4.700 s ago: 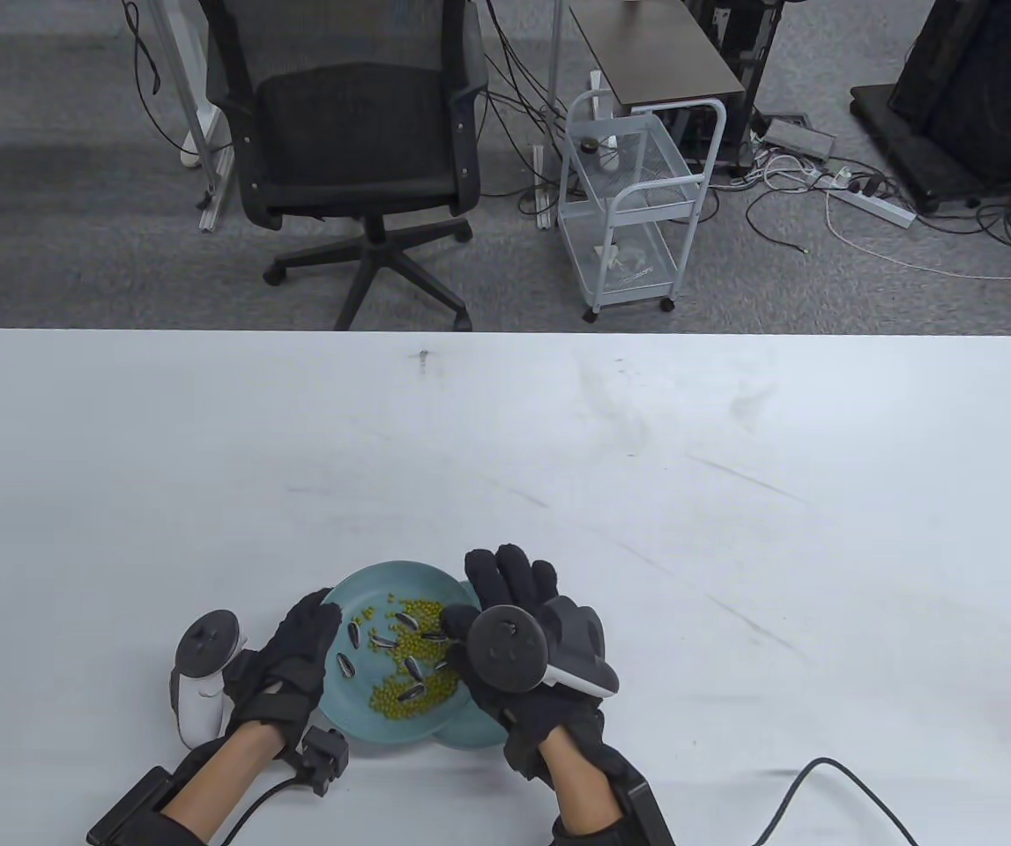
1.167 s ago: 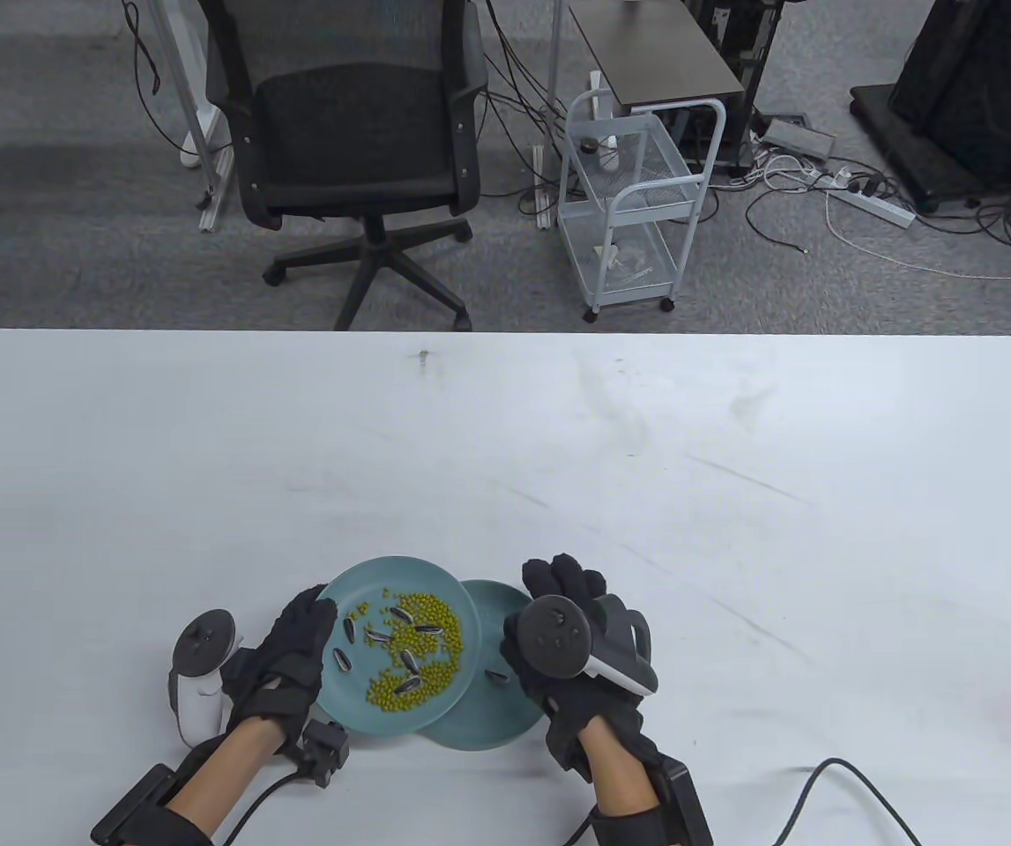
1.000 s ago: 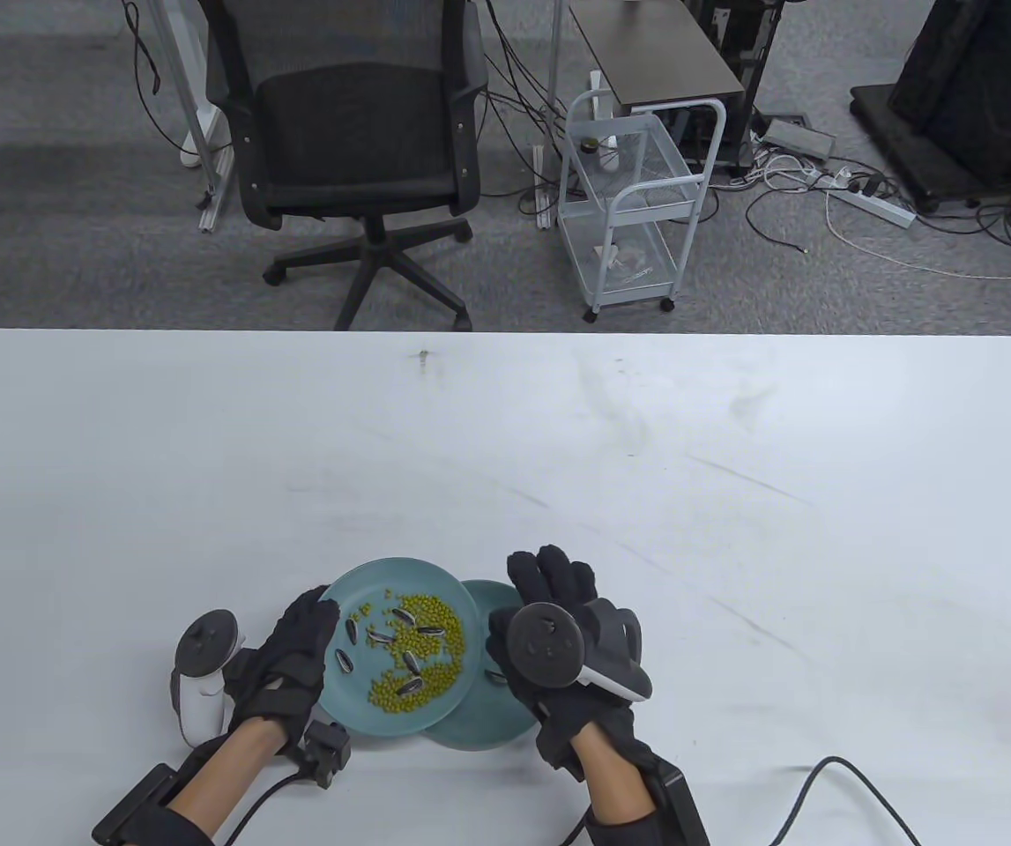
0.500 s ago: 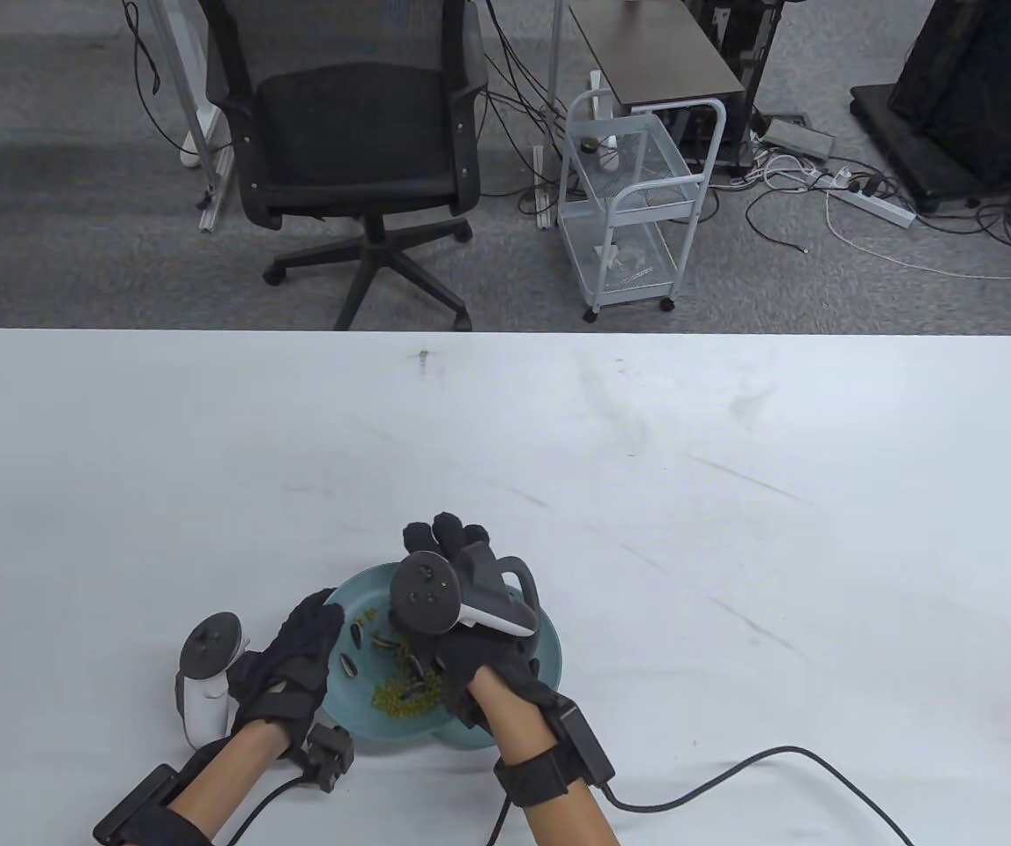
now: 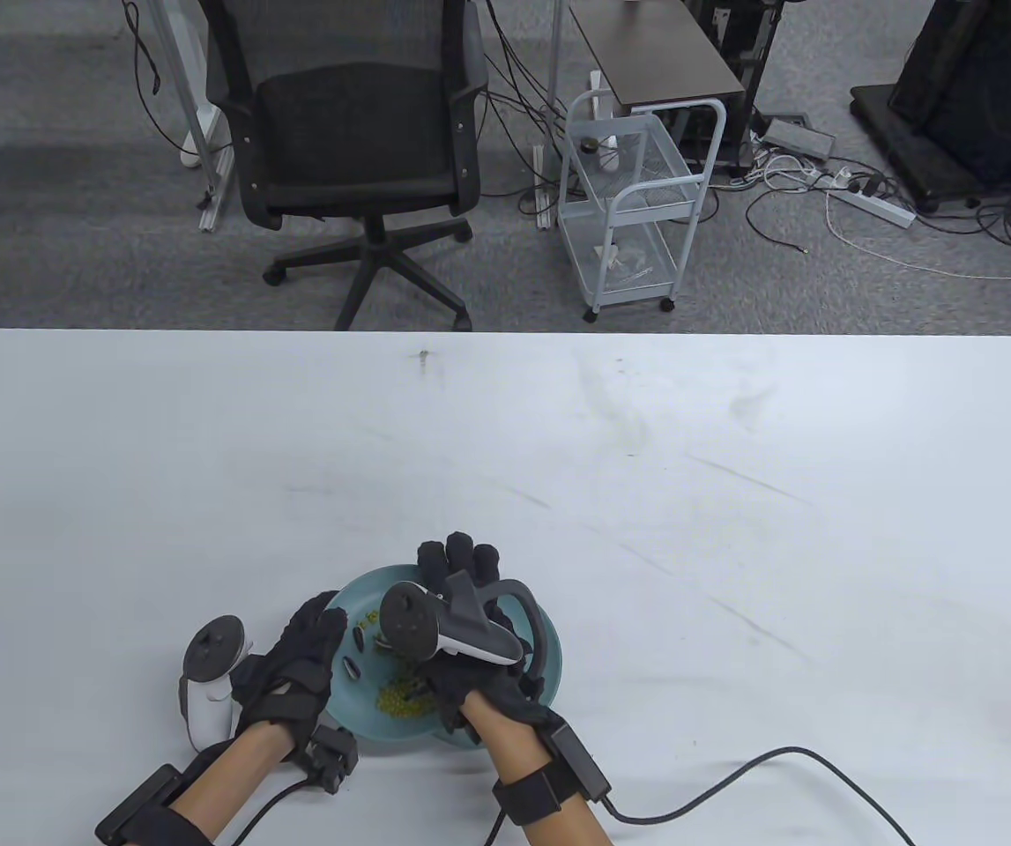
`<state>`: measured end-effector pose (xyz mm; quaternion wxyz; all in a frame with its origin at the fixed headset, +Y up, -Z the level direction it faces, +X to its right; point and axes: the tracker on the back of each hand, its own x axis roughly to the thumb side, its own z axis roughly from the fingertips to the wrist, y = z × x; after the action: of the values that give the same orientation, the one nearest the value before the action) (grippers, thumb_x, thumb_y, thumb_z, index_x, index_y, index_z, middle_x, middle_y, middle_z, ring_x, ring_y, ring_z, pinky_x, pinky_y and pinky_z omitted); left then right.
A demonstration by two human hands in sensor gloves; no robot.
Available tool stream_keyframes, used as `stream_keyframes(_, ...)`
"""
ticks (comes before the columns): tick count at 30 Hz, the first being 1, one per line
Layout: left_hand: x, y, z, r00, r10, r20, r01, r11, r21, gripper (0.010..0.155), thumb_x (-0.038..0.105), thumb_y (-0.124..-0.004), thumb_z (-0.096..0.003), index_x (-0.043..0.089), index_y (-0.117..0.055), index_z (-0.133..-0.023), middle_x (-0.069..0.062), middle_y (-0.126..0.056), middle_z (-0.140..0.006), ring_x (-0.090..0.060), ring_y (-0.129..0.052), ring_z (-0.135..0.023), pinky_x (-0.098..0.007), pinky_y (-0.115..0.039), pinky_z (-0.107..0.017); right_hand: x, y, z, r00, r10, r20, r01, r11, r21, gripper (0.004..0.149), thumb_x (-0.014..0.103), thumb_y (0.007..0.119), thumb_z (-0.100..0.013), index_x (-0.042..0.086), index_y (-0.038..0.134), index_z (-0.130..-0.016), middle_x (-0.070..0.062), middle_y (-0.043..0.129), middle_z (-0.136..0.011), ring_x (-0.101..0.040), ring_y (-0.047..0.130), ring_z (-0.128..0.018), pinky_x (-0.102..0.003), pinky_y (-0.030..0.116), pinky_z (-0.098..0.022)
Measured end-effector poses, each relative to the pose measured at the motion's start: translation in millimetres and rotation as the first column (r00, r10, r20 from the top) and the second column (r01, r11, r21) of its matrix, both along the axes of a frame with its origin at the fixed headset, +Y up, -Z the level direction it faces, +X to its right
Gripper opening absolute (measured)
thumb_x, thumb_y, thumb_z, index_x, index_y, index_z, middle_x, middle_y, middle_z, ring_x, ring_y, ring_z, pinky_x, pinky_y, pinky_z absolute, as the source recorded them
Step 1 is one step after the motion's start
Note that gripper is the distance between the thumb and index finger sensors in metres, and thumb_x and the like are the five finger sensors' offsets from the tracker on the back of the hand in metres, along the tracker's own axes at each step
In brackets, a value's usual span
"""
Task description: Pick sunflower seeds with hand pinch into plate
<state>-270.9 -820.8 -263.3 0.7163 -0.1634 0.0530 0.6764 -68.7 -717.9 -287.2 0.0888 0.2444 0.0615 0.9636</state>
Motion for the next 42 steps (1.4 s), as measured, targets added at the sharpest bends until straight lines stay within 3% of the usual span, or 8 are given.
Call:
stream_keyframes(9, 1, 2, 0, 0.998, -0.061, 0.003, 0.061, 0.997, 0.039, 0.051, 0.041, -0.061, -0.0618, 0.022, -0.042, -0.105, -0.004, -0.087, -0.08, -0.018, -0.102, -0.042, -0.033, -0.086, -0.033, -3, -2, 3, 0.999, 0.028, -0.034, -0.027, 0.999, 0.03, 0.037, 0.022, 0.092, -0.052, -0.001, 0.087, -0.08, -0.035, 0.042, -0.112, -0.066, 0.029, -0.099, -0.079, 0.026, -0.065)
stream_keyframes(14, 6, 2, 0, 0.994, -0.1, 0.037, 0.097, 0.993, 0.064, 0.05, 0.041, -0.061, -0.0617, 0.023, -0.044, -0.105, -0.005, -0.087, -0.08, -0.018, -0.102, -0.043, -0.034, -0.085, -0.033, -10, -3, 7, 0.992, 0.12, -0.032, -0.119, 0.992, 0.039, 0.036, 0.024, 0.092, -0.053, 0.001, 0.088, -0.08, -0.035, 0.042, -0.112, -0.067, 0.029, -0.099, -0.079, 0.025, -0.065)
stream_keyframes(20, 8, 0, 0, 0.995, -0.079, 0.054, 0.076, 0.996, 0.047, 0.048, 0.041, -0.061, -0.0618, 0.026, -0.047, -0.105, -0.005, -0.087, -0.08, -0.019, -0.102, -0.043, -0.034, -0.085, -0.034, -16, -2, 9, 0.988, 0.151, -0.02, -0.149, 0.987, 0.053, 0.035, 0.023, 0.091, -0.052, -0.001, 0.09, -0.078, -0.034, 0.045, -0.111, -0.066, 0.032, -0.099, -0.079, 0.027, -0.065)
stream_keyframes(29, 7, 0, -1, 0.995, -0.082, 0.053, 0.08, 0.996, 0.047, 0.048, 0.041, -0.061, -0.0618, 0.026, -0.047, -0.105, -0.005, -0.087, -0.081, -0.019, -0.101, -0.044, -0.035, -0.084, -0.034, -4, 6, 9, 0.998, 0.067, -0.001, -0.067, 0.997, 0.049, 0.035, 0.022, 0.09, -0.053, -0.003, 0.09, -0.078, -0.034, 0.045, -0.111, -0.066, 0.033, -0.099, -0.078, 0.028, -0.065)
stream_keyframes(36, 3, 1, 0, 0.995, -0.095, 0.026, 0.094, 0.994, 0.051, 0.048, 0.041, -0.061, -0.0618, 0.027, -0.047, -0.105, -0.005, -0.087, -0.081, -0.019, -0.101, -0.044, -0.035, -0.084, -0.034, 44, 29, 9, 0.99, -0.07, 0.125, 0.06, 0.995, 0.086, 0.035, 0.021, 0.09, -0.053, -0.003, 0.089, -0.078, -0.034, 0.045, -0.111, -0.066, 0.032, -0.099, -0.078, 0.027, -0.066)
stream_keyframes(39, 1, 0, -1, 0.996, -0.088, 0.019, 0.087, 0.996, 0.036, 0.047, 0.042, -0.061, -0.0618, 0.027, -0.048, -0.105, -0.005, -0.087, -0.081, -0.02, -0.101, -0.044, -0.035, -0.084, -0.035, 77, 23, 10, 0.979, -0.055, 0.195, 0.035, 0.994, 0.103, 0.035, 0.022, 0.09, -0.053, -0.003, 0.089, -0.078, -0.035, 0.045, -0.111, -0.066, 0.032, -0.099, -0.078, 0.027, -0.065)
stream_keyframes(42, 0, -1, -3, 0.997, -0.073, 0.023, 0.072, 0.997, 0.019, 0.047, 0.043, -0.062, -0.0624, 0.027, -0.049, -0.104, -0.004, -0.087, -0.081, -0.02, -0.101, -0.044, -0.035, -0.084, -0.035, 100, 5, 7, 0.963, -0.074, 0.26, 0.068, 0.997, 0.033, 0.035, 0.021, 0.09, -0.053, -0.003, 0.09, -0.078, -0.036, 0.046, -0.11, -0.067, 0.033, -0.098, -0.079, 0.028, -0.065)
